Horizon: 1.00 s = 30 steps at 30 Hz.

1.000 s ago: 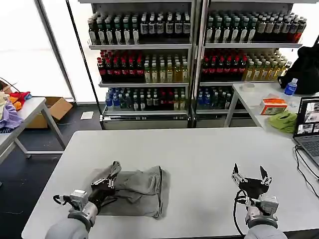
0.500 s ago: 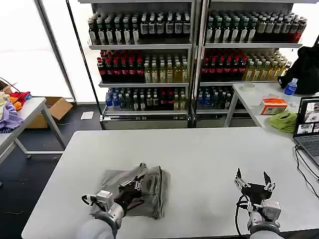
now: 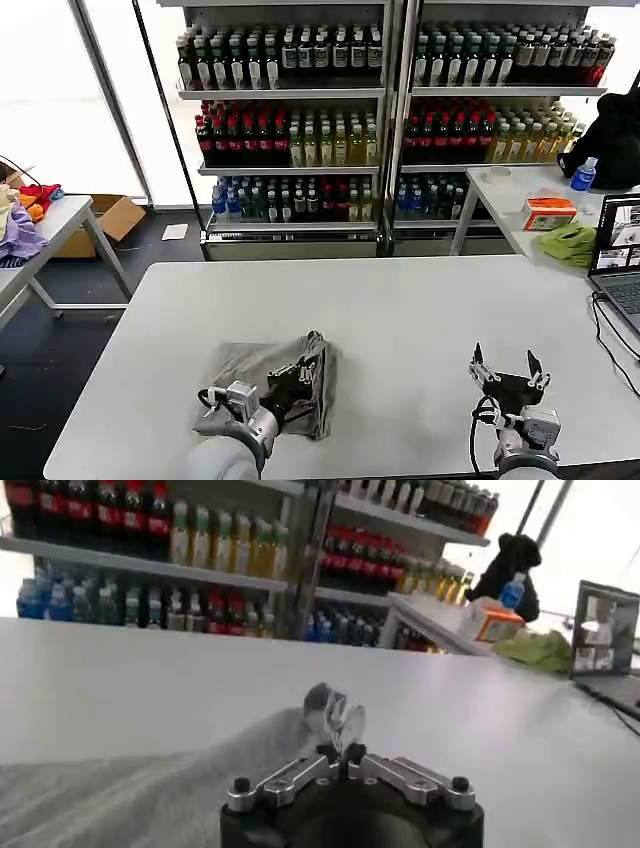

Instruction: Fold and organize the clothes.

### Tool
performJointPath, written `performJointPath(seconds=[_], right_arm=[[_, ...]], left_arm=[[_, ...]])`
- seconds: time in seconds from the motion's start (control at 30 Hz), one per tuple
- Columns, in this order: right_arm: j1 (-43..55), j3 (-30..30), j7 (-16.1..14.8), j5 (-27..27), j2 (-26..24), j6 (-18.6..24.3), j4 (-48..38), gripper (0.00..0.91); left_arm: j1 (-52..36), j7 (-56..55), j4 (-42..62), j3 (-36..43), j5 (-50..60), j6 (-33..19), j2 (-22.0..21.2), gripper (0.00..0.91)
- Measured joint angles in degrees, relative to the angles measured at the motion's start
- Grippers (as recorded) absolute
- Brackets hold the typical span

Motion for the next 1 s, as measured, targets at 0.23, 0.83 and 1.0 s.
performJointPath(seconds=[0.23,0.83,1.0], right_arm=[[0.4,-0.2,-0.1,0.0,0.0,0.1,-0.8,0.907],[2.9,-1.9,0.1,0.1,-1.6,0.5,-3.2,0.907],[4.0,-2.6,0.0,0.4,-2.7,0.7,-3.9,0.907]], left_arm=[[-1.3,0.1,3.1,0.7,0.1,0.0,-1.2,0.907],[-1.0,-2.5,-1.8,0.5,-16.8,-2.6,-4.1,0.907],[-0.2,-3.9,-3.3,-3.6,-19.7,-3.1,-2.3,0.907]])
